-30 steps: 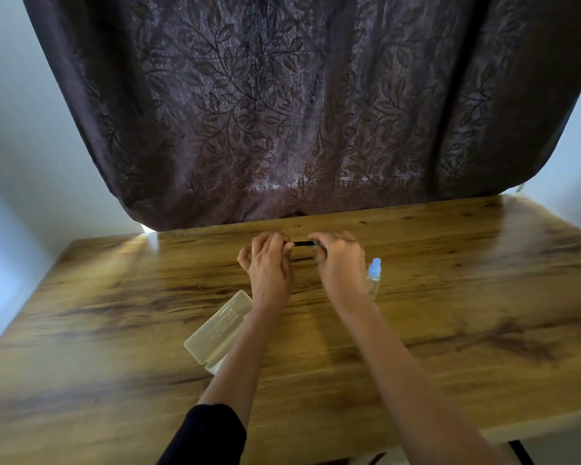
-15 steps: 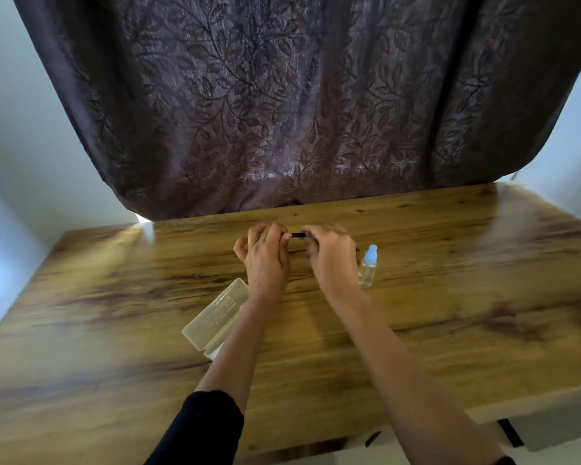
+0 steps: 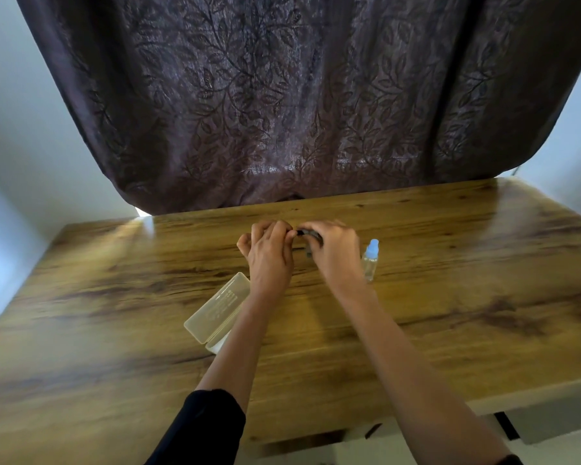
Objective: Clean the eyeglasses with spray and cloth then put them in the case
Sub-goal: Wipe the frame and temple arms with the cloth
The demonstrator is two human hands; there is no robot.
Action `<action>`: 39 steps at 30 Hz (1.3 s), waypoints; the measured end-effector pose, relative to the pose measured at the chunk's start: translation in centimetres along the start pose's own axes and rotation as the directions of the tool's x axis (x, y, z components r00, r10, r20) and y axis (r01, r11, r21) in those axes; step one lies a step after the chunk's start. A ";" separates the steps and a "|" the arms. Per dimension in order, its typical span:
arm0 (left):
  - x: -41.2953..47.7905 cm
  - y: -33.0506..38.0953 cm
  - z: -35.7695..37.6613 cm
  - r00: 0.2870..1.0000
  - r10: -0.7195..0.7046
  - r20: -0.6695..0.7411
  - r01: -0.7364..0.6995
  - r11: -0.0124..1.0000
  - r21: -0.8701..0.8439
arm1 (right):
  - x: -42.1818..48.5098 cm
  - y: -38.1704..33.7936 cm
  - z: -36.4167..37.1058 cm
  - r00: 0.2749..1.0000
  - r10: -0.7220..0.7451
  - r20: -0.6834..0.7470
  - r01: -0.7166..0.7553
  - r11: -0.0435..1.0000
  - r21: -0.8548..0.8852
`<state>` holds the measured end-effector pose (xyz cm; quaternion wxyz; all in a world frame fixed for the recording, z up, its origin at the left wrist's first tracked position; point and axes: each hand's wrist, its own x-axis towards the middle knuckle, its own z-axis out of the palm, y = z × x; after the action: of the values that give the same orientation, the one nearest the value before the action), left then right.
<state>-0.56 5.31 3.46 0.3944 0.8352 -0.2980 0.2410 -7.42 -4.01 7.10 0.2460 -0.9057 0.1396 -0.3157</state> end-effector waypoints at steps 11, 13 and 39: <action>-0.2 0.2 -0.3 1.000 0.002 -0.013 -0.003 0.999 -0.052 | -0.6 -0.4 0.4 0.997 0.054 -0.051 -0.057 0.996 -0.066; -0.2 0.1 -0.4 0.999 -0.004 -0.032 0.002 0.999 -0.052 | -0.4 -0.7 0.6 0.998 -0.026 -0.057 0.024 0.999 -0.033; 0.9 -1.1 -1.7 0.980 -0.200 0.016 0.198 0.950 -0.242 | 0.8 2.7 -2.1 0.945 0.266 -0.192 -0.221 0.949 0.223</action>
<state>0.58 6.96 4.47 0.5171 0.8054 -0.2379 0.1655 -8.39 -7.38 7.49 0.3556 -0.8118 0.2450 -0.3930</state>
